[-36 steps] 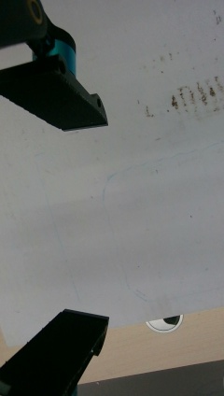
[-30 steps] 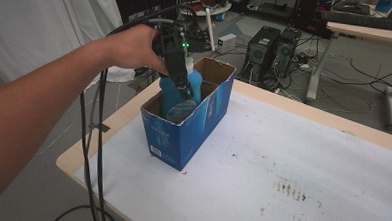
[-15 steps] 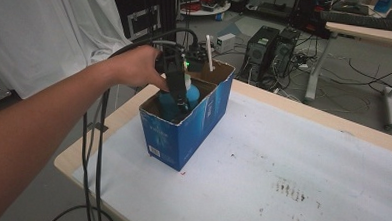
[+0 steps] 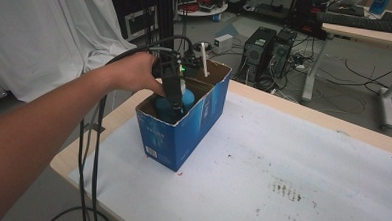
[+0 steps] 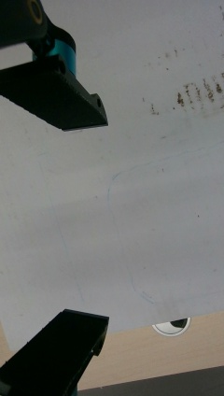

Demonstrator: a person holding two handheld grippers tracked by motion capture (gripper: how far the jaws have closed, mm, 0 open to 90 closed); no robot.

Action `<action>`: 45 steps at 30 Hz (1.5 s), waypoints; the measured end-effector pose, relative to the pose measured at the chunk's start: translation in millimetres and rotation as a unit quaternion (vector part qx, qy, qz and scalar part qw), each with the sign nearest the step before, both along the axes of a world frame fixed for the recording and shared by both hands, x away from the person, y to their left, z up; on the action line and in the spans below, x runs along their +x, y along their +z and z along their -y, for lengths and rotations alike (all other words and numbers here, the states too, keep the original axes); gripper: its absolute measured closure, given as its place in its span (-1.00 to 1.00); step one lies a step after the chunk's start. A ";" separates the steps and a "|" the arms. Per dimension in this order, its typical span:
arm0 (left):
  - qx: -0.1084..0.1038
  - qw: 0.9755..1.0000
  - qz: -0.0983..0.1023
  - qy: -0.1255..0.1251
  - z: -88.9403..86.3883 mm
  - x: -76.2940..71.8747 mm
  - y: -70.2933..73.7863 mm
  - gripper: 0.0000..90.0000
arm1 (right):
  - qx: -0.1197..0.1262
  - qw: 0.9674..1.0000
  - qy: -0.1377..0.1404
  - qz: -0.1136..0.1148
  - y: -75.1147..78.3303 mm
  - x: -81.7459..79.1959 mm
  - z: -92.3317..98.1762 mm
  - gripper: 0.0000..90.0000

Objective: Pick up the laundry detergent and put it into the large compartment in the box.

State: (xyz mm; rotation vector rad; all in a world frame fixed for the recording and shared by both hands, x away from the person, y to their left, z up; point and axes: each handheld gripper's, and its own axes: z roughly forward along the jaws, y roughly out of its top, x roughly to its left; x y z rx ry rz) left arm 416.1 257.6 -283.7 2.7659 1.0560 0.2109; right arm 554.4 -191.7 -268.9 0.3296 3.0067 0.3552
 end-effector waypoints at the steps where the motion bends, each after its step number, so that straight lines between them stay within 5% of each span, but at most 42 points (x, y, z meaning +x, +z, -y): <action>1: 0.000 1.000 -0.002 0.000 -0.4 0.4 0.0 -0.16 | 0.000 1.000 0.000 0.000 0.3 -0.1 0.2 -0.90; 13: -0.010 0.999 0.015 0.027 -7.2 2.2 3.4 -0.26 | -0.003 1.000 0.003 0.003 2.0 -2.7 1.4 -0.90; 26: -0.048 0.997 0.047 0.043 -16.6 -3.8 20.2 -0.43 | -0.001 1.000 0.003 0.005 4.4 -5.6 1.3 -0.90; 35: -0.074 0.994 0.066 0.046 -18.2 -16.1 56.2 -0.50 | 0.000 1.000 0.002 0.008 7.2 -7.5 2.3 -0.90; 39: -0.089 0.992 0.080 0.046 -15.1 -25.1 76.2 -0.55 | 0.002 1.000 0.003 0.010 9.3 -10.1 1.9 -0.90; 42: -0.106 0.987 0.104 0.055 -11.2 -33.1 89.8 -0.55 | 0.004 1.000 0.003 0.013 10.9 -12.4 2.2 -0.90; 45: -0.108 0.987 0.109 0.049 -8.7 -36.4 95.4 -0.55 | 0.003 1.000 0.006 0.014 11.8 -12.7 3.3 -0.90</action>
